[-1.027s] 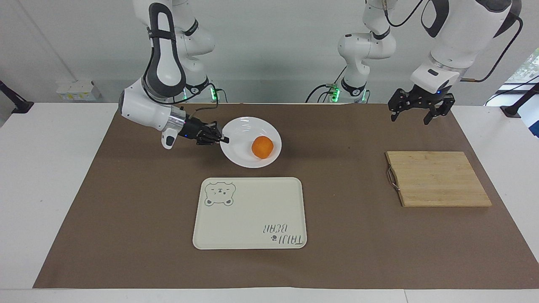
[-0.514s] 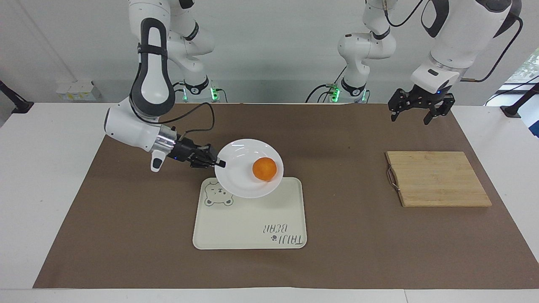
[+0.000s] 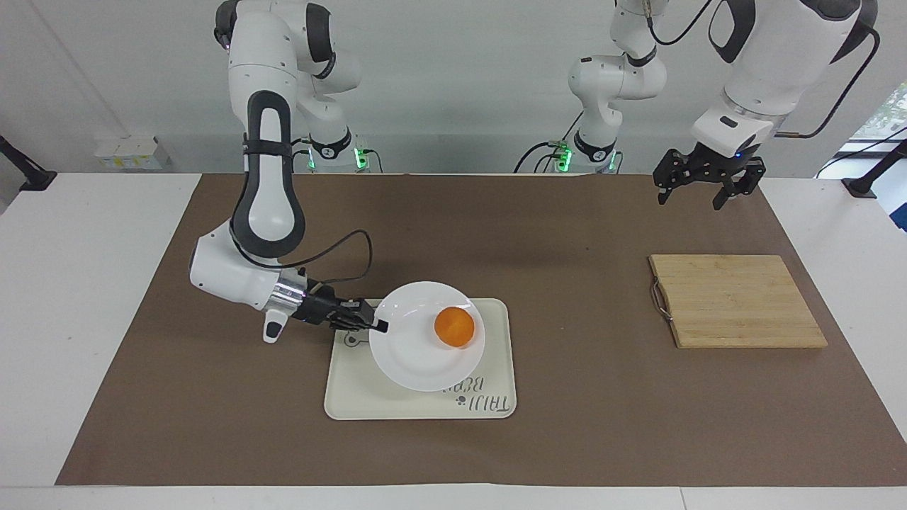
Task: Place orange and plate with both arms
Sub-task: 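Slide the plate with the orange onto the bear tray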
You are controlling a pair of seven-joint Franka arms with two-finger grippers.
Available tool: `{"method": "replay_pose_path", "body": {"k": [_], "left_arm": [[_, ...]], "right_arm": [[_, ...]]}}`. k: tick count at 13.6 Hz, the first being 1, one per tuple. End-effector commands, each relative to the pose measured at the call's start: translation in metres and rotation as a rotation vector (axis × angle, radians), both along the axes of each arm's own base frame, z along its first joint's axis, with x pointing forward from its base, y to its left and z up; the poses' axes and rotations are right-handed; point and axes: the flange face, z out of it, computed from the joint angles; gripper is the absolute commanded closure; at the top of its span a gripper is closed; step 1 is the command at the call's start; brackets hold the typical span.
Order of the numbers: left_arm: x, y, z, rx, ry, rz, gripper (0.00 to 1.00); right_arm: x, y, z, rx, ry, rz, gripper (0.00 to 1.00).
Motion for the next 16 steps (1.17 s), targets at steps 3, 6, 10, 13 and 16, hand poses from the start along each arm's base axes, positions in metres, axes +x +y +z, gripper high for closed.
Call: {"method": "replay_pose_path", "body": {"k": [3, 6, 10, 13, 16], "left_arm": [[-0.007, 0.004, 0.002, -0.009, 0.001, 0.014, 0.00], [-0.006, 0.004, 0.001, -0.009, 0.003, 0.014, 0.00], [-0.007, 0.004, 0.002, -0.009, 0.001, 0.014, 0.00], [-0.007, 0.004, 0.002, -0.009, 0.001, 0.014, 0.00], [-0.007, 0.004, 0.002, -0.009, 0.001, 0.014, 0.00]], "right_arm": [[0.017, 0.007, -0.018, -0.046, -0.026, 0.002, 1.00], [0.016, 0.013, -0.029, -0.081, -0.031, 0.009, 1.00], [0.015, 0.016, -0.031, -0.131, -0.056, 0.036, 1.00], [0.008, -0.001, -0.037, -0.186, -0.040, 0.077, 0.36], [0.003, -0.004, -0.013, -0.237, -0.042, 0.087, 0.00]]}}
